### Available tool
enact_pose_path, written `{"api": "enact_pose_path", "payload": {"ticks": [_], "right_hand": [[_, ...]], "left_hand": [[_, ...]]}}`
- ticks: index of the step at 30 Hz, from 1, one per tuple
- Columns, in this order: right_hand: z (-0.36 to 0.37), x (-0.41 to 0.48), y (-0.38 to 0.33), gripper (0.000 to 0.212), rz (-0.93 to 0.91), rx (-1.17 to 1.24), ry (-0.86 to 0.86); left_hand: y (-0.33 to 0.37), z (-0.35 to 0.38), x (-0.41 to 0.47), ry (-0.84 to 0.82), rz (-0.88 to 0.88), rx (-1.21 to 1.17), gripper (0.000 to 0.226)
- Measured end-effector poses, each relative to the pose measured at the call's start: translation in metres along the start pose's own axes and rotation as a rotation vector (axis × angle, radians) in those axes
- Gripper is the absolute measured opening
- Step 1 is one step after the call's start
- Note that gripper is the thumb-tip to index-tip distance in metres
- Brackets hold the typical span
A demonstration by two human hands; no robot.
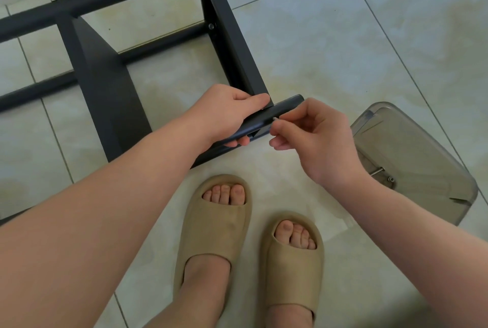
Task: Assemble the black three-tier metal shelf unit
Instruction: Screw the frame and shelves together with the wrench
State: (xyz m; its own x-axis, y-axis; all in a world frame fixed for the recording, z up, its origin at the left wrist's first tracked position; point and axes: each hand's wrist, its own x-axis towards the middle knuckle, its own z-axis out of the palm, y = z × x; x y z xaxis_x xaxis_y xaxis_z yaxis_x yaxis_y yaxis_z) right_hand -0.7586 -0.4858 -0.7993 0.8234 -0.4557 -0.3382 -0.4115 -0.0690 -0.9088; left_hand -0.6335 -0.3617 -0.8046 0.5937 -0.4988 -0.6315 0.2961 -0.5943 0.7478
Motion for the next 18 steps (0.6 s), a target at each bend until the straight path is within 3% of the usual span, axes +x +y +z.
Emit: {"api": "enact_pose_path", "payload": {"ticks": [2,10,18], "right_hand": [[0.006,0.002,-0.004,0.018,0.044,0.078,0.012],[-0.003,0.01,-0.002,0.015,-0.03,-0.147,-0.058],[-0.001,0.005,-0.001,0.012,-0.077,-0.269,-0.023]], "left_hand": [[0.0,-0.001,0.001,-0.011,-0.011,-0.016,0.037],[0.002,-0.004,0.0,-0.057,-0.045,-0.036,0.033],[0.001,-0.003,-0.002,-0.053,-0.034,-0.027,0.035]]}}
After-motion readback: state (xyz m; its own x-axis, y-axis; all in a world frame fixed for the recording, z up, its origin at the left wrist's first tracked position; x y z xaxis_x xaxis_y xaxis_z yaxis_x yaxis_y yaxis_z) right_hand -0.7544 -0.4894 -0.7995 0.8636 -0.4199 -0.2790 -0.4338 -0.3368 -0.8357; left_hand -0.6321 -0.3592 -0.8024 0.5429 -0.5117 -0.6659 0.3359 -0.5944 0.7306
